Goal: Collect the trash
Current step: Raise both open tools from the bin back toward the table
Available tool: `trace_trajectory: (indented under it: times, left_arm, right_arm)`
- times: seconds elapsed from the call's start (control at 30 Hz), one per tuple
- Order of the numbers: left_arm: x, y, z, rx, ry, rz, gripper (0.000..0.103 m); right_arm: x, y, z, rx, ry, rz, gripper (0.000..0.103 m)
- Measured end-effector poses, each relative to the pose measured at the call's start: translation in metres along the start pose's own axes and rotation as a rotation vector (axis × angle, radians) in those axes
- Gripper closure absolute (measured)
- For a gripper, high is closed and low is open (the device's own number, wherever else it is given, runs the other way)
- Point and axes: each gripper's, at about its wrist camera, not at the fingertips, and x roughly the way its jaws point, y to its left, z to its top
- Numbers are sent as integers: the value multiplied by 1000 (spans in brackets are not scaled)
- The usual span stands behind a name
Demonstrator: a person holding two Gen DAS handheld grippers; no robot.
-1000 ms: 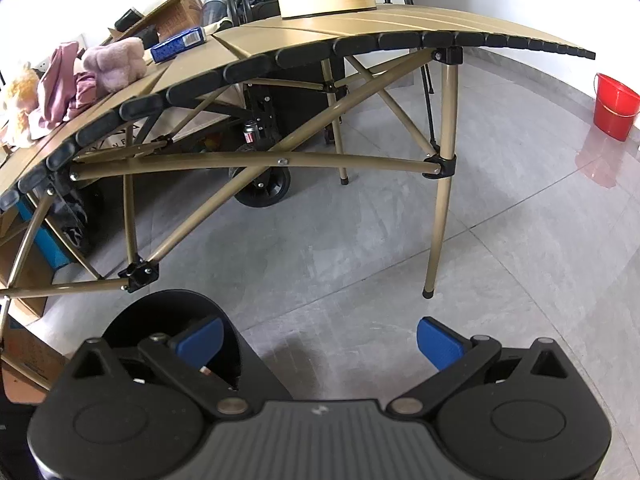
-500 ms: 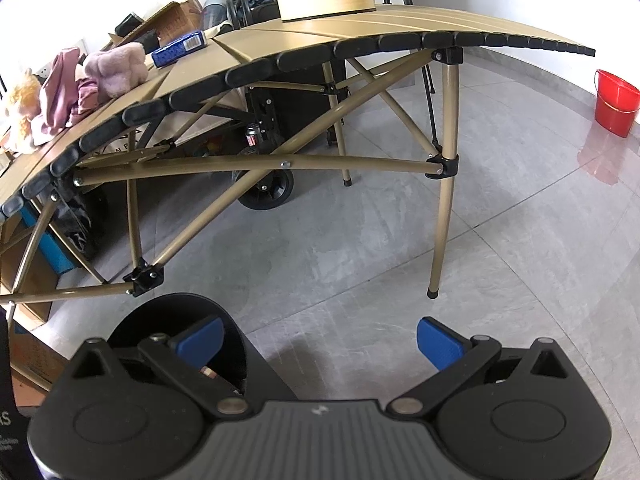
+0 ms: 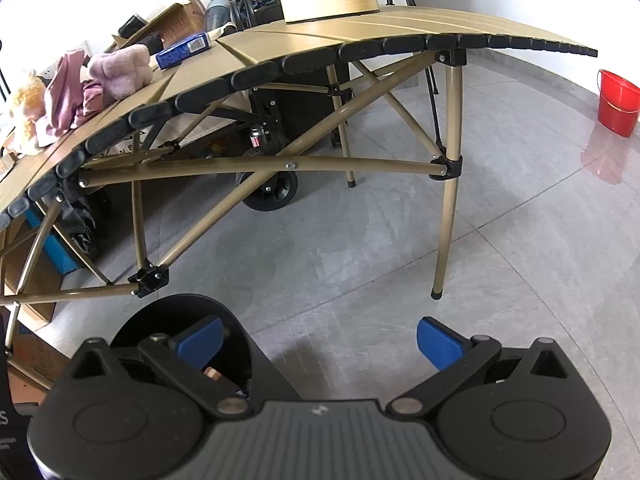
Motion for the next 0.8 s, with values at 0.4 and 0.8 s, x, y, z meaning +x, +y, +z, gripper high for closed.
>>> trace_trajectory:
  times: [0.4,0.8]
  left_arm:
    - [-50,14,1,-30,-183,-18,0]
    - [-117,29,-10,-9,-468,-29,0]
  right_arm:
    - [-41,5,10,-43,-130,56,0]
    - [-95,7,27,-73,-338,169,0]
